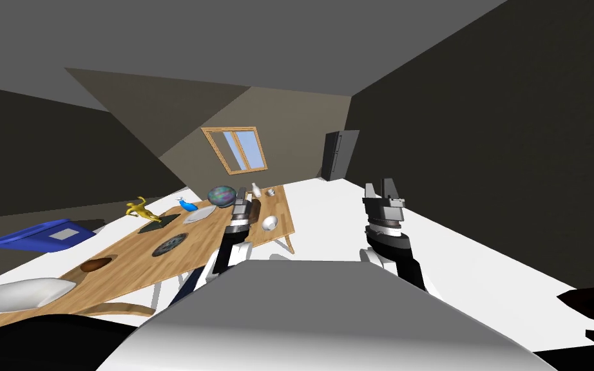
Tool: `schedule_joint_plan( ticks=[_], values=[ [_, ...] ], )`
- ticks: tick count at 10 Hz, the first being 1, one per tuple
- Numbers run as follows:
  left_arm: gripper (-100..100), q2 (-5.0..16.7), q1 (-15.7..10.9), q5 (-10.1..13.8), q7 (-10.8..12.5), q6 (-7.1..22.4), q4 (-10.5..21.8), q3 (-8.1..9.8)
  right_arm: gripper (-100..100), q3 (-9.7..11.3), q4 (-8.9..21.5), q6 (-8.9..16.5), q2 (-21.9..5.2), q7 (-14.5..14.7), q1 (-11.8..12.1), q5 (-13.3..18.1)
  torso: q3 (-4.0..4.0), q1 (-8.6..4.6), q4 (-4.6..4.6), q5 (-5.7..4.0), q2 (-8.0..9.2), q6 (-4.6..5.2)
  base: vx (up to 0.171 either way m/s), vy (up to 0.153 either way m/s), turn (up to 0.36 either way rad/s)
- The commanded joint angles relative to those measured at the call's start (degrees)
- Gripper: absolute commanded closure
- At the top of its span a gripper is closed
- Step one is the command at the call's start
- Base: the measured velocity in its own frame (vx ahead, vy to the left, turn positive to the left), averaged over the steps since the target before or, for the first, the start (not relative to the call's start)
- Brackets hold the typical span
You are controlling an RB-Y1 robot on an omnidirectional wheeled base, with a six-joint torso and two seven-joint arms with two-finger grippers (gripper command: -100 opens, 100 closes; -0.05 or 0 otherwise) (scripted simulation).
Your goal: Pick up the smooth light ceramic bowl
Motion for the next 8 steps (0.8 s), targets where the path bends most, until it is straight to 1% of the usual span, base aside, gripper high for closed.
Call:
schedule_joint_plan(
  ticks=[1, 2, 3, 4, 5, 6, 7, 8],
  values=[
    [-100, 0.29, -0.62, -0.07, 0.1, 1.66, 0.68, 0.26, 0, 0.0, 0.0, 0.0, 0.0, 0.0, 0.0, 0.0, 0.0, 0.0, 0.0, 0.0, 0.0, 0.0, -0.017, 0.015, 0.012],
    [-100, 0.86, -1.25, -0.12, 0.35, 3.83, 1.49, 0.74, 0, 0.0, 0.0, 0.0, 0.0, 0.0, 0.0, 0.0, 0.0, -0.02, 0.0, 0.0, 0.0, 0.0, -0.02, 0.015, 0.027],
    [-100, 0.86, -1.25, -0.12, 0.35, 4.28, 1.49, 0.74, 0, 0.0, 0.0, 0.0, 0.0, 0.0, 0.0, 0.0, 0.0, -0.01, 0.0, 0.0, 0.0, 0.0, -0.015, 0.011, 0.015],
    [-100, 1.36, -1.93, -0.15, 0.6, 6.47, 2.38, 1.24, 0, 0.0, 0.0, 0.0, 0.0, 0.0, 0.0, 0.0, 0.0, -0.03, 0.0, -0.01, -0.01, 0.0, -0.016, 0.015, 0.033],
    [-100, 1.36, -1.93, -0.15, 0.6, 7.02, 2.38, 1.24, 0, 0.0, 0.0, 0.0, 0.0, 0.0, 0.0, 0.0, 0.0, -0.02, 0.0, 0.0, 0.0, 0.0, -0.013, 0.013, 0.016],
    [-100, 1.8, -2.65, -0.16, 0.82, 9.39, 3.34, 1.75, 0, 0.0, 0.0, 0.0, 0.0, 0.0, 0.0, 0.0, 0.0, -0.03, 0.0, -0.01, -0.01, 0.0, -0.015, 0.012, 0.029],
    [-100, 1.8, -2.65, -0.16, 0.82, 9.89, 3.34, 1.75, 0, 0.0, 0.0, 0.0, 0.0, 0.0, 0.0, 0.0, -0.01, -0.02, 0.0, 0.0, -0.01, 0.0, -0.014, 0.009, 0.019],
    [-100, 2.18, -3.41, -0.14, 1.03, 12.06, 4.38, 2.26, 0, 0.0, 0.0, 0.0, 0.0, 0.0, 0.0, 0.0, -0.01, -0.04, 0.0, -0.01, -0.02, 0.01, -0.016, 0.012, 0.042]
  ],
)
